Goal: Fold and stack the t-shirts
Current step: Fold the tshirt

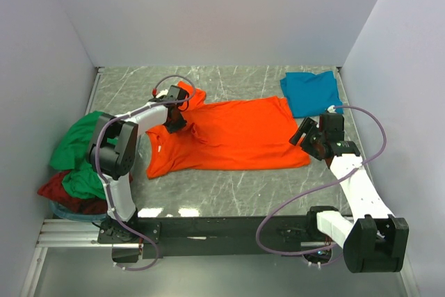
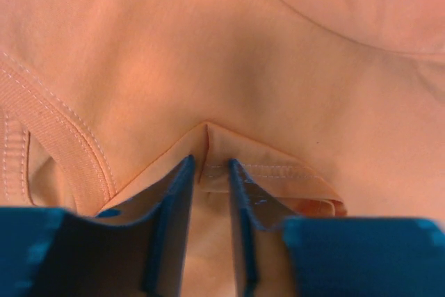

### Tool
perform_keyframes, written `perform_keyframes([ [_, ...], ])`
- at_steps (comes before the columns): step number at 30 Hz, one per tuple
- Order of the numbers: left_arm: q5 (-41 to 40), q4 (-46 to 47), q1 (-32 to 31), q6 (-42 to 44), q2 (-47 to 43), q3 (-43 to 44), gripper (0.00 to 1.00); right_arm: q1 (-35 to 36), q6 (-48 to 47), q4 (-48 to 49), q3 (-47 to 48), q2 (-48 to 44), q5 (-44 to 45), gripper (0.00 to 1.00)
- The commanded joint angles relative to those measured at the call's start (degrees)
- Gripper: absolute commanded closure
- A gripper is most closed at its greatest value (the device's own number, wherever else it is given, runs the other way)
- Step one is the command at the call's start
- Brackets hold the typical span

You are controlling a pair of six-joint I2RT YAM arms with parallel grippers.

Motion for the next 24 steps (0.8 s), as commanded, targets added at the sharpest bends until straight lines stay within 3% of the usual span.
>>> perform_keyframes([
  [1, -0.8, 1.1, 0.3, 0.4, 0.4, 2.5, 0.69, 0.2, -0.6, 1.9, -0.4, 0.1, 0.1, 0.20],
  [4, -0.6, 1.7, 0.2, 0.7, -0.3, 2.5, 0.83, 0.2, -0.6, 1.9, -0.4, 0.5, 0.2, 0.20],
  [10, -1.4, 1.2, 0.3, 1.4, 0.4, 3.9, 0.99, 0.2, -0.6, 1.7, -0.4, 0.6, 0.5, 0.20],
  [24, 1.7, 7.8, 0.3, 6.4, -5.9, 0.6, 0.99, 0.2, -0.6, 1.3, -0.4, 0.3, 0.9, 0.20],
])
